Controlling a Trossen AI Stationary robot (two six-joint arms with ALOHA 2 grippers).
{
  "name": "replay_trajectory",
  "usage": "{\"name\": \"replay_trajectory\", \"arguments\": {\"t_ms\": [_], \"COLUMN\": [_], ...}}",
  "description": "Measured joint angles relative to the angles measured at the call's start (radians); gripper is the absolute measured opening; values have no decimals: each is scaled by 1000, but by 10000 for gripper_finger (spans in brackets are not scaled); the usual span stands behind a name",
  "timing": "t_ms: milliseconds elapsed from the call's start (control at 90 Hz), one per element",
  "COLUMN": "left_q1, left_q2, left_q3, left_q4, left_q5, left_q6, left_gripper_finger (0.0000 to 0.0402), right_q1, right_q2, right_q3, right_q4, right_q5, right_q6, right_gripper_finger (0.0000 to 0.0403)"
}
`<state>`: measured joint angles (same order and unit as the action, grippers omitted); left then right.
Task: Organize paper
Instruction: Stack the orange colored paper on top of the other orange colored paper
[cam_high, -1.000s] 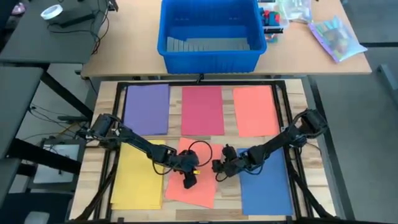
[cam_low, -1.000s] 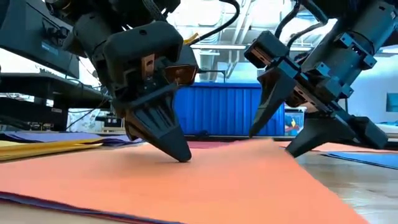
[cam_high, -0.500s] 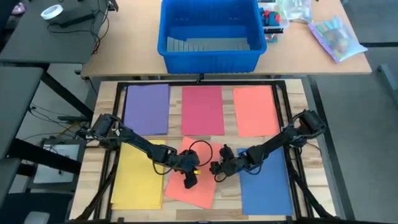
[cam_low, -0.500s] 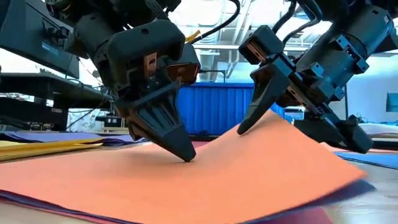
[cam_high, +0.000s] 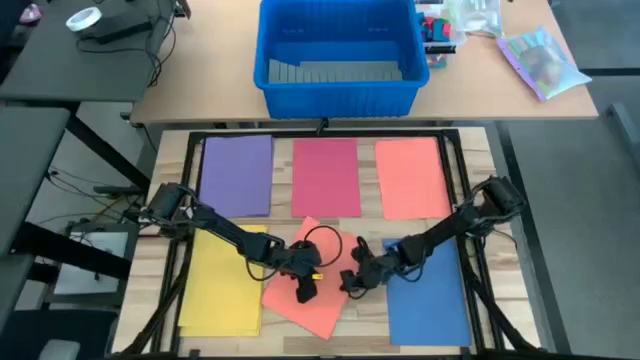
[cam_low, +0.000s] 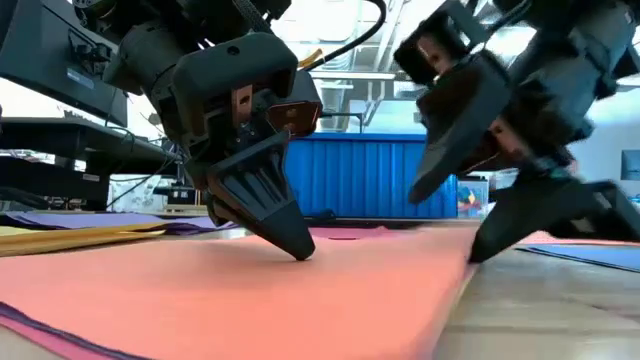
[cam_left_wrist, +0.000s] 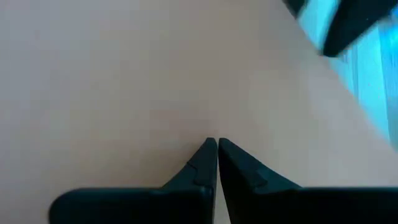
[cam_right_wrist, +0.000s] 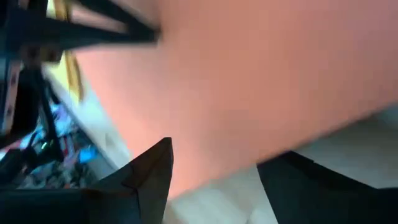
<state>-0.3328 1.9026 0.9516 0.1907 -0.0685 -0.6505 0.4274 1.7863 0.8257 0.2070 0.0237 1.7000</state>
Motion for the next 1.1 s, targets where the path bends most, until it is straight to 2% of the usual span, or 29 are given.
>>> {"name": "replay_trajectory", "arguments": {"t_ms": [367,667,1100], "left_q1": [0,0,0], "left_q2": [0,-2,-2], "left_q3": [0,1,1], "left_q4": [-3,-15,-16], "left_q5": [0,0,1], "left_q6": [0,1,3], "left_gripper_finger": [0,0,0], "right_q1": [-21,-13,-33], "right_q2": [-13,-21,-16], "right_q3": [1,2,1], "right_q4": [-20,72,85], "right_q5": [15,-82,-51], "right_q6": [1,-34,-60], "right_gripper_finger": [214,214,214]}}
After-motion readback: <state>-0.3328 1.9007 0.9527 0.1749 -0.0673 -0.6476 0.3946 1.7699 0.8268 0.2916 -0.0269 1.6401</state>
